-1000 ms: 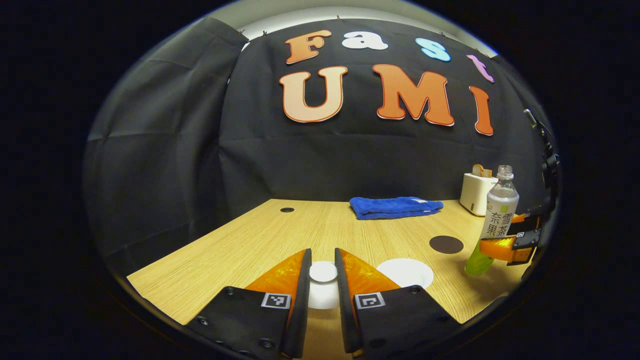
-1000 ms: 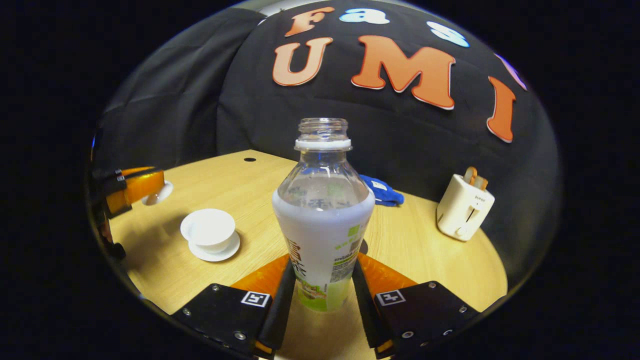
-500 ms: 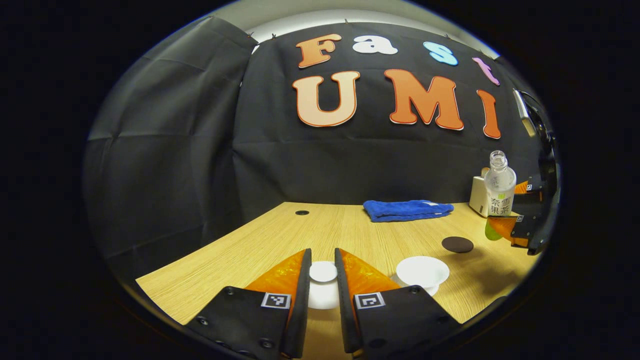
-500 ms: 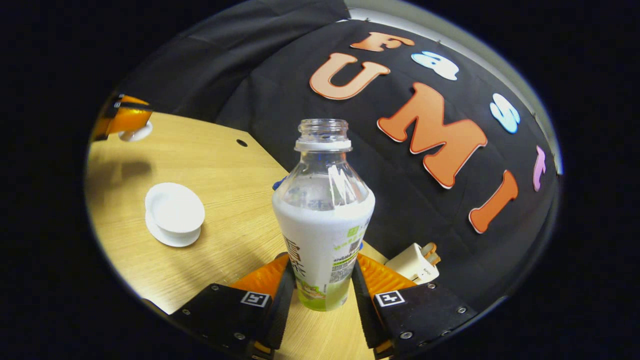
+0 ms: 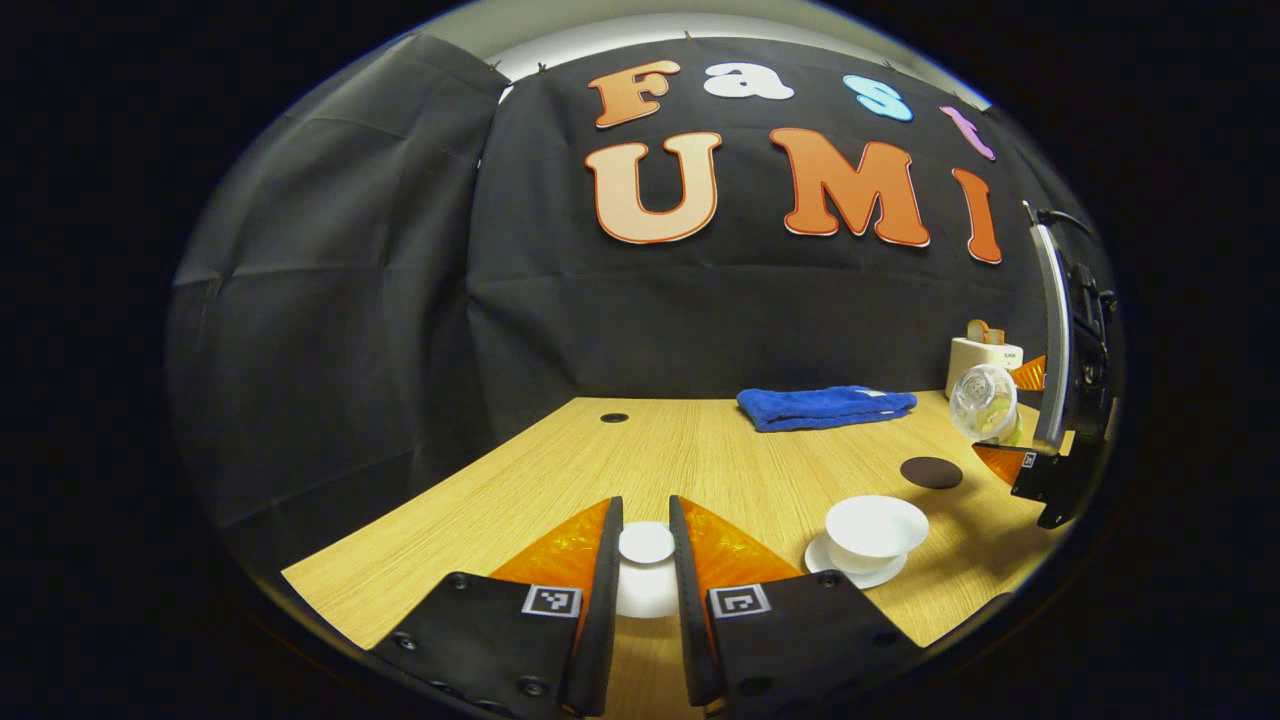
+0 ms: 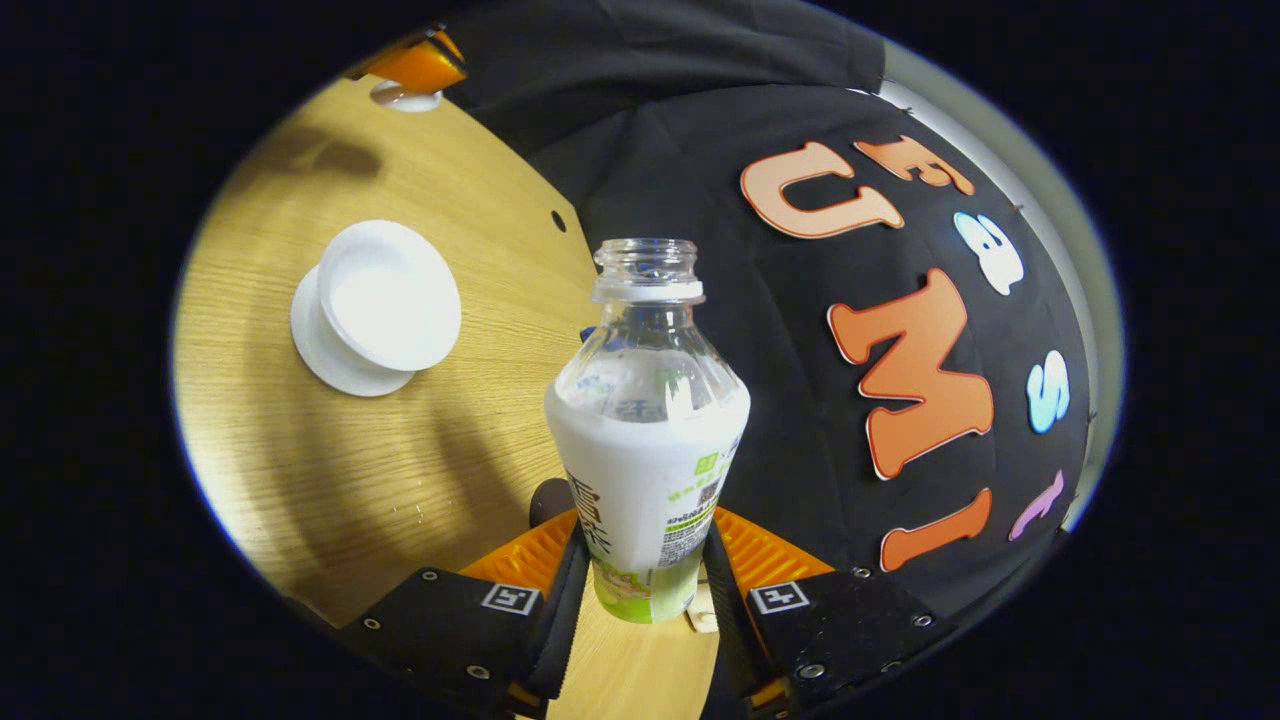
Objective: Open the teacup lid with one hand, grasp the water bottle and pour water into the teacup with the other hand; after pouring, place the water bottle on the coaster and then close the teacup lid.
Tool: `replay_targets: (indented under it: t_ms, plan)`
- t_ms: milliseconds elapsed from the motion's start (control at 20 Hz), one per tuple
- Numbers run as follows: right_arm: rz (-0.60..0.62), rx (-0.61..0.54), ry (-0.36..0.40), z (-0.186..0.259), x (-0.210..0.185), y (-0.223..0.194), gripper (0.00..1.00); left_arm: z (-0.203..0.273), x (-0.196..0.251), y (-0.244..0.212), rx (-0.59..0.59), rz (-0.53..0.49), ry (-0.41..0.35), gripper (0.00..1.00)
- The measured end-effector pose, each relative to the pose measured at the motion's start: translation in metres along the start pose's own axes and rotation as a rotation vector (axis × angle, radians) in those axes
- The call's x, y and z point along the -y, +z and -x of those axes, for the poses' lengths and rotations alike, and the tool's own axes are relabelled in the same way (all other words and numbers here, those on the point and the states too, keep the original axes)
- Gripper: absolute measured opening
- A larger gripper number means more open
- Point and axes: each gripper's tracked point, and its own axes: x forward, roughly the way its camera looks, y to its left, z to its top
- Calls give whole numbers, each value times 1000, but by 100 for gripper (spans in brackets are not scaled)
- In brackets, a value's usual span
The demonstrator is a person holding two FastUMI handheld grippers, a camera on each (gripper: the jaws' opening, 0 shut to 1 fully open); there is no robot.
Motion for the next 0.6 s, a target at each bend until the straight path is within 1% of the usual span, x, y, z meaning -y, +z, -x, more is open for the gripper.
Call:
replay_targets:
  t_ms: [50, 100, 150, 200, 250, 300, 400, 450, 500, 600]
  plan:
    - [45, 7, -14, 1, 2, 2, 62, 1, -3, 2, 3, -4, -1, 29]
    - [92, 15, -32, 1, 6, 4, 62, 2, -5, 5, 6, -9, 0, 33]
    - [139, 21, -54, 1, 8, 6, 62, 2, -7, 6, 10, -16, 3, 29]
    - [188, 24, -76, 1, 9, 7, 62, 3, -10, 6, 14, -28, 7, 33]
    - [233, 30, -96, -1, 10, 7, 62, 3, -10, 8, 15, -34, 6, 29]
    - [276, 38, -116, -2, 12, 9, 62, 4, -11, 7, 16, -36, 5, 33]
    - [359, 61, -152, -9, 14, 9, 62, 3, -12, 6, 12, -40, 3, 33]
    - [395, 72, -165, -10, 15, 10, 62, 3, -12, 6, 11, -39, 1, 33]
    - [419, 82, -162, -12, 13, 12, 62, 3, -12, 6, 10, -39, 3, 29]
    - [466, 101, -158, -17, 12, 18, 62, 5, -12, 6, 7, -43, 1, 29]
